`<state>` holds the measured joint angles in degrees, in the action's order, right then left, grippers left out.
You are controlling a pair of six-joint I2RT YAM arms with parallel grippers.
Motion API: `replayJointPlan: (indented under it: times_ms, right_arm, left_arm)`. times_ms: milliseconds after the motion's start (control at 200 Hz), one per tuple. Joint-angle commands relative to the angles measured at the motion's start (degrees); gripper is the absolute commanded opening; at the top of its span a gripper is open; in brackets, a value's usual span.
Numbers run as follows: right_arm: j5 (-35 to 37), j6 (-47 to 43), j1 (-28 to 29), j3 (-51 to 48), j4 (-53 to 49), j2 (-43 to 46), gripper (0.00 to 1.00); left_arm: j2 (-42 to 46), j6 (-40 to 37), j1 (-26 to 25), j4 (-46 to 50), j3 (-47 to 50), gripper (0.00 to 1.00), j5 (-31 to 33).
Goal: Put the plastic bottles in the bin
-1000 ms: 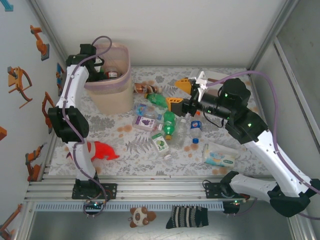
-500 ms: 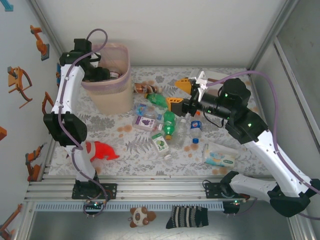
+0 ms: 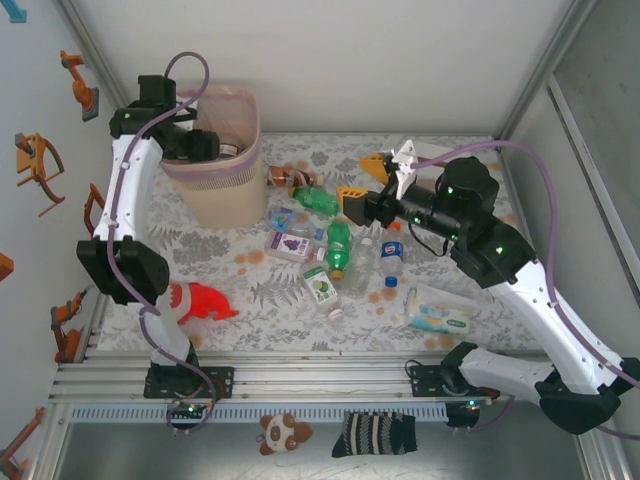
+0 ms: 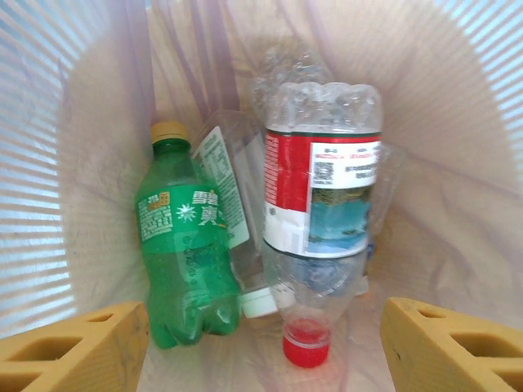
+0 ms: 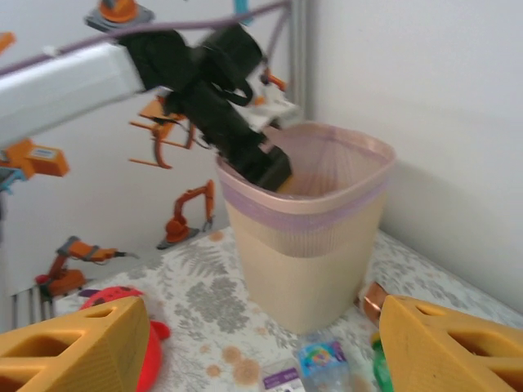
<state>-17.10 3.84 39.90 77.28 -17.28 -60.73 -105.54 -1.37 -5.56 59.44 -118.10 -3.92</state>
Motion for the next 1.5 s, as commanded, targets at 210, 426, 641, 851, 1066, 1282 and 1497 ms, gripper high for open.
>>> replayJointPlan:
  times_ms: [210,426,641,851,1066,1282,1497]
  right_arm:
    - [19.9,6.3,-0.2,0.2,-11.4,-2.3,0.73]
    - [25.1,12.1,-2.8,-1.0,-19.8,-5.5,0.73]
    - [23.7,18.9,-7.6,-3.2,-26.4,-9.0,0.7]
    - [20.9,22.6,-12.1,-5.2,-29.0,-14.2,0.69]
    - [17.3,19.6,-15.0,-6.8,-28.6,-20.9,0.7]
    - [9.7,16.2,-20.9,-10.8,-24.9,-25.7,0.68]
    - [2.8,14.3,-26.8,-14.6,-20.1,-29.2,0.63]
  left_arm:
    - [14.8,4.0,-0.2,-15.3,13.6,0.76,-10.8]
    - [22.1,7.9,-0.2,-23.4,22.2,0.78,-19.9]
    - [29.9,13.0,-0.2,-31.5,30.9,0.78,-27.7]
    - [36.0,16.4,-0.4,-35.3,37.6,0.79,-30.9]
    - [41.1,17.3,-0.5,-36.9,43.2,0.79,-31.1]
    - [43.6,19.5,-1.3,-39.9,47.5,0.79,-30.9]
    - [43.5,19.6,-2.9,-41.2,48.3,0.79,-29.4]
